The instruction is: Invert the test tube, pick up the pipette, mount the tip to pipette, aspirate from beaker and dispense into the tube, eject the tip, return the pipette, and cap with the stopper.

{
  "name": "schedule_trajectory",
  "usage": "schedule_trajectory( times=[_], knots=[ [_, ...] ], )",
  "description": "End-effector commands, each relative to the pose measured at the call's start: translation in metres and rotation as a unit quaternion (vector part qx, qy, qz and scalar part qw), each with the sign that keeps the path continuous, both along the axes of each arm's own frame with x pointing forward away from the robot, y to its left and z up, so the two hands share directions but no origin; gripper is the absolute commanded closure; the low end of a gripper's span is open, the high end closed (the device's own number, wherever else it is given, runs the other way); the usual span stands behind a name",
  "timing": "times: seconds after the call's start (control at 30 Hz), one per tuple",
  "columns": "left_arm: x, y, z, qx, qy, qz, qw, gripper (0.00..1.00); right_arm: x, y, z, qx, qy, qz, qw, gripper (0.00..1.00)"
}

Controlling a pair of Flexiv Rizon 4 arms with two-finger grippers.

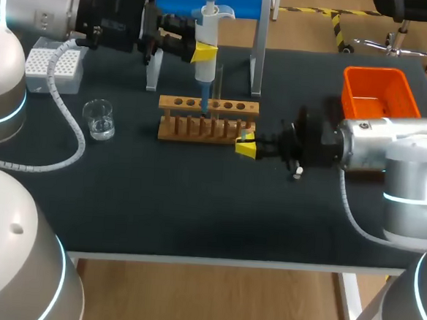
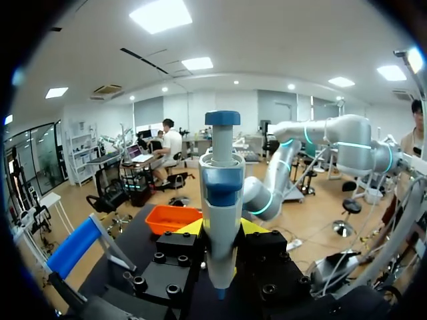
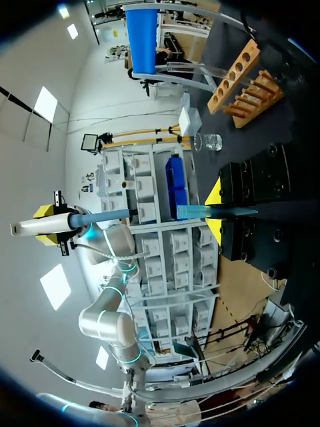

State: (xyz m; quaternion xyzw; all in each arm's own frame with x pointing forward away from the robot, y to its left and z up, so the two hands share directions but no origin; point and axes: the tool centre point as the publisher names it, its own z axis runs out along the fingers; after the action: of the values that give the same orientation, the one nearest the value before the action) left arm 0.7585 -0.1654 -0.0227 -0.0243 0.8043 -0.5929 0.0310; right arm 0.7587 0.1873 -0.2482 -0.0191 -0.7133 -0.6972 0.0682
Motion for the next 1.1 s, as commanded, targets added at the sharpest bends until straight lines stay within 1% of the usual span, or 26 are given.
schedule_trajectory(
  times=[0.03,0.2,0.33,0.4,0.73,1.1],
  knots=[
    [0.001,0.001,0.001,0.001,0.001,-0.002,1.0,1.0,0.001,0.007,0.002,-0.003,0.004,-0.004,1.0,1.0],
    [0.001,0.001,0.001,0.001,0.001,-0.002,1.0,1.0,0.003,0.018,0.006,-0.007,0.006,-0.011,1.0,1.0],
    [0.001,0.001,0.001,0.001,0.001,-0.002,1.0,1.0,0.005,0.026,0.008,-0.009,-0.003,-0.015,1.0,1.0],
    [0.001,0.001,0.001,0.001,0.001,-0.002,1.0,1.0,0.006,0.03,0.008,-0.022,-0.018,-0.016,0.999,1.0],
    [0.001,0.001,0.001,0.001,0.001,-0.002,1.0,1.0,0.013,0.048,0.013,-0.015,-0.031,-0.016,0.999,1.0],
    [0.001,0.001,0.001,0.001,0.001,-0.002,1.0,1.0,0.018,0.061,0.013,-0.011,-0.035,-0.012,0.999,1.0]
  ],
)
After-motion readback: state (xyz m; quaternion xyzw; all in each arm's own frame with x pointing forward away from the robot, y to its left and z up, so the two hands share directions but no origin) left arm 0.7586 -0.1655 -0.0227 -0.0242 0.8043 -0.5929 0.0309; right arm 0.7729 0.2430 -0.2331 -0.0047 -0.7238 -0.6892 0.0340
